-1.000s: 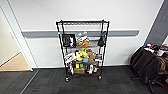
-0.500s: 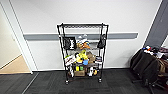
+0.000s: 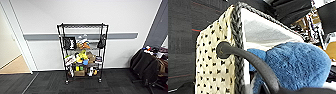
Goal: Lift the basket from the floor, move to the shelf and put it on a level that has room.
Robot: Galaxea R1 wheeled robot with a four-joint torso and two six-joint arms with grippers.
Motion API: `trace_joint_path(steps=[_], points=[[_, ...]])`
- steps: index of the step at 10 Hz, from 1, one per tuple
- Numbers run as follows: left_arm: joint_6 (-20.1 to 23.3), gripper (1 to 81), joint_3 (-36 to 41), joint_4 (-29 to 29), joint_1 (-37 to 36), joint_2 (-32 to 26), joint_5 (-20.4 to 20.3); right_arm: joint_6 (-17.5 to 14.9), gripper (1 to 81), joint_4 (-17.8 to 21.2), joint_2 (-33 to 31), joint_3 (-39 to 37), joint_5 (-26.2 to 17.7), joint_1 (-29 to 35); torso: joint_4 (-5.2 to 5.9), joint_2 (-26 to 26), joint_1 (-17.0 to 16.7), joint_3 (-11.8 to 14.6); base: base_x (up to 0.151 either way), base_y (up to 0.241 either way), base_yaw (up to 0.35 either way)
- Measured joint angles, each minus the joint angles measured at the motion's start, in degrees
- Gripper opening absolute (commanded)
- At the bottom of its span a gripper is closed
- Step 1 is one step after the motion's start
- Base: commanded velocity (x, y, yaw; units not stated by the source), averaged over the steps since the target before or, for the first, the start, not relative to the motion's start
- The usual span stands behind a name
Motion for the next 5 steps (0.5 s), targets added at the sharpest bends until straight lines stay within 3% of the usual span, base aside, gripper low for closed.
trace_joint_path(steps=[4,5], points=[[0.0,1.0,0.0,0.0,0.0,0.5,0.0,0.0,1.0,0.0,0.0,0.0,0.0,-0.1,0.0,0.0,0.0,0.0,0.0,0.0,0.0],[0.0,1.0,0.0,0.0,0.0,0.5,0.0,0.0,1.0,0.0,0.0,0.0,0.0,-0.1,0.0,0.0,0.0,0.0,0.073,0.0,0.0]])
